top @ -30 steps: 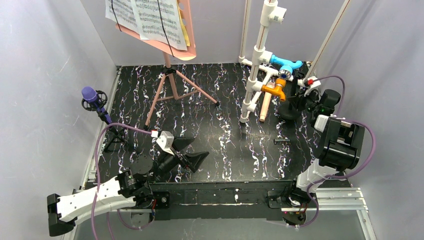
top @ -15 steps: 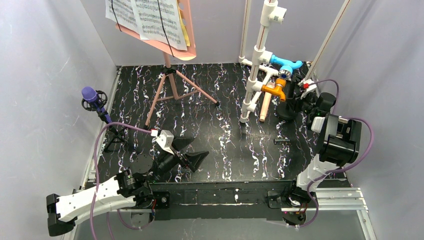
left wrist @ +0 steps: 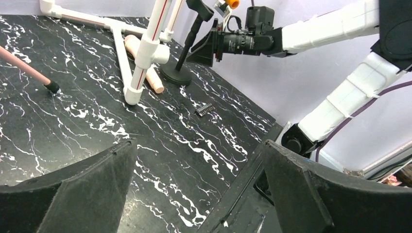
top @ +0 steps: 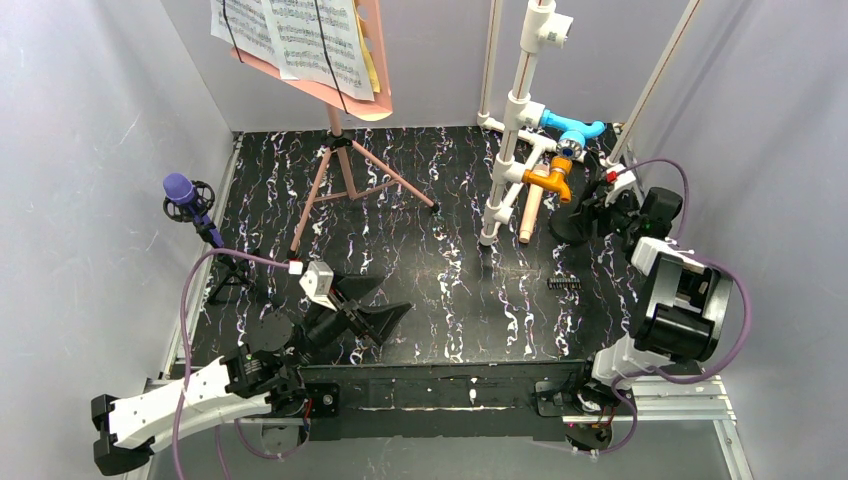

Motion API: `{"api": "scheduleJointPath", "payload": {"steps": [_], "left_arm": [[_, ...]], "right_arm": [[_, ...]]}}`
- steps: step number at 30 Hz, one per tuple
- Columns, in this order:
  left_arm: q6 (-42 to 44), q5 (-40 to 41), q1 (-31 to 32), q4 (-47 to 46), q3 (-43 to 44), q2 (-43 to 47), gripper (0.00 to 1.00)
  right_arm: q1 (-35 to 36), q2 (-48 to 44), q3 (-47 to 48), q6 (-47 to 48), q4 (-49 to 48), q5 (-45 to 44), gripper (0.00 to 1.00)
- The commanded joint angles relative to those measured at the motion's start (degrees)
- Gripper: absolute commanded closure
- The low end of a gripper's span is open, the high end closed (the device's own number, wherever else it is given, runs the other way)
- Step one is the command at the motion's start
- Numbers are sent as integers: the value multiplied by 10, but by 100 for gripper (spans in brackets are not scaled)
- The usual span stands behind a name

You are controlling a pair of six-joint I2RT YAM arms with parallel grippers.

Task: Pack up the instrument practice props
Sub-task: Place the microphone stand at the center of the board.

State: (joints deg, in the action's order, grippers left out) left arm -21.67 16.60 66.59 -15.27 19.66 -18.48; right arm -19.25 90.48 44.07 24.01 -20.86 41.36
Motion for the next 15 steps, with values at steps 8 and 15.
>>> {"api": "scheduleJointPath", "payload": {"steps": [8, 15], "left_arm": [[-7, 1, 0, 140, 81, -9, 0], [-7, 7, 0, 294, 166, -51, 0]], "right_arm": [[-50, -144, -4, 117, 252, -29, 9], [-74, -216, 11, 181, 413, -37, 2]]}}
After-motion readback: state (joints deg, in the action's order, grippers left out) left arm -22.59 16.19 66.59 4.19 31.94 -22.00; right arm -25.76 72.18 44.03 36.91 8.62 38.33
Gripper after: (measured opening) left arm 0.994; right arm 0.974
